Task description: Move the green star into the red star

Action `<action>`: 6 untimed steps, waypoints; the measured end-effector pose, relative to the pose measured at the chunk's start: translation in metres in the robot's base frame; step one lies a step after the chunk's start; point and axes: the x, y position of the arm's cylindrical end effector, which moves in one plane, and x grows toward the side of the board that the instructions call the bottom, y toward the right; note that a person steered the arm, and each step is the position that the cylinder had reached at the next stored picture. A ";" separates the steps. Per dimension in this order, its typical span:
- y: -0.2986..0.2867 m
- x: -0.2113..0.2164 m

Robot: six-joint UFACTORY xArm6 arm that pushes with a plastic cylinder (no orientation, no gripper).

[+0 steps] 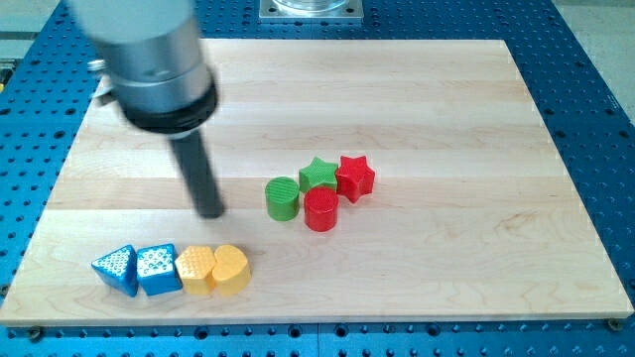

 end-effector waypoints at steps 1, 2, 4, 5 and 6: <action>0.056 -0.017; 0.108 -0.017; 0.133 -0.026; 0.158 -0.057; 0.189 -0.077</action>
